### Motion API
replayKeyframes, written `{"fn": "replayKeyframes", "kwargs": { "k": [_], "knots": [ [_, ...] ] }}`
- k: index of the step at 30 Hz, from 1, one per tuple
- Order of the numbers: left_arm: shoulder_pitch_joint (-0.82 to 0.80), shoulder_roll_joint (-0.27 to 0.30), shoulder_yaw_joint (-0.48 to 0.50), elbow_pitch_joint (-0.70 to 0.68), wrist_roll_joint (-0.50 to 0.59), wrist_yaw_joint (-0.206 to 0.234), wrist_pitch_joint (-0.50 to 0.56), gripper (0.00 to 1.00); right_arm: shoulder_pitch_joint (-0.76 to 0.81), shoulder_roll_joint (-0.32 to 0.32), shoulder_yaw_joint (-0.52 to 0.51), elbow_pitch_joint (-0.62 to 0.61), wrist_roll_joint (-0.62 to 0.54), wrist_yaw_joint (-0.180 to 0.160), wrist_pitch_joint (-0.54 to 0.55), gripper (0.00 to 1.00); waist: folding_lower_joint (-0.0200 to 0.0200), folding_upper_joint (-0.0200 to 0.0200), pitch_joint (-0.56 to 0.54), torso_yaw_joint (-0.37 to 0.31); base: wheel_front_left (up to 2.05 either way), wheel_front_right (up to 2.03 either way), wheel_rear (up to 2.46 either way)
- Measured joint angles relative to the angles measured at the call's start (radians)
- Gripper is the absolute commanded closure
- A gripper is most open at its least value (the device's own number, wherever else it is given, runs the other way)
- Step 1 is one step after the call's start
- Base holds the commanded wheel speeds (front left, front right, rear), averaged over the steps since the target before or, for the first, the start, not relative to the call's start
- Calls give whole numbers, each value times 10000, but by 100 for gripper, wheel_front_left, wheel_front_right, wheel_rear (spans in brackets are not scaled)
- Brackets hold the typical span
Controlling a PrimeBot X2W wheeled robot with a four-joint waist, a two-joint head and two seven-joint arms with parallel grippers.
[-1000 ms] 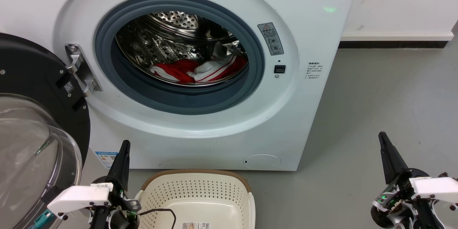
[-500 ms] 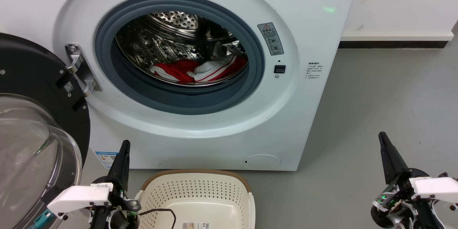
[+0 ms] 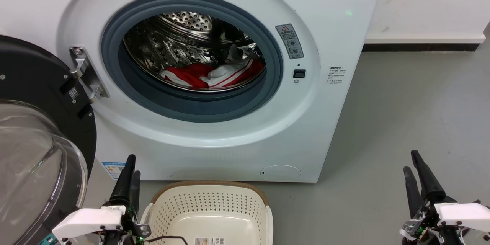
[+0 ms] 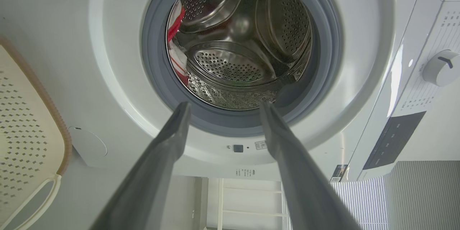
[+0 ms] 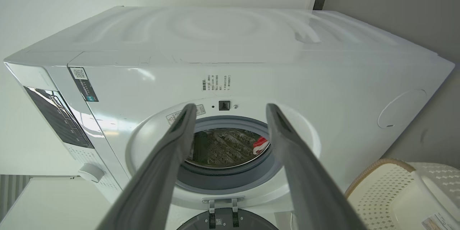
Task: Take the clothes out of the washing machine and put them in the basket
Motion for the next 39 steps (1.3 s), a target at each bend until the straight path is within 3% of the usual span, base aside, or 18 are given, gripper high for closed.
{"fn": "replayKeyframes", "kwargs": {
  "k": [39],
  "knots": [
    [426,6,-865,-1459,7354,1434,-1534,0,819,10,318,-2065,-8297,0,-1534,0,0,0,63,8,0,0,0]
  ]
}}
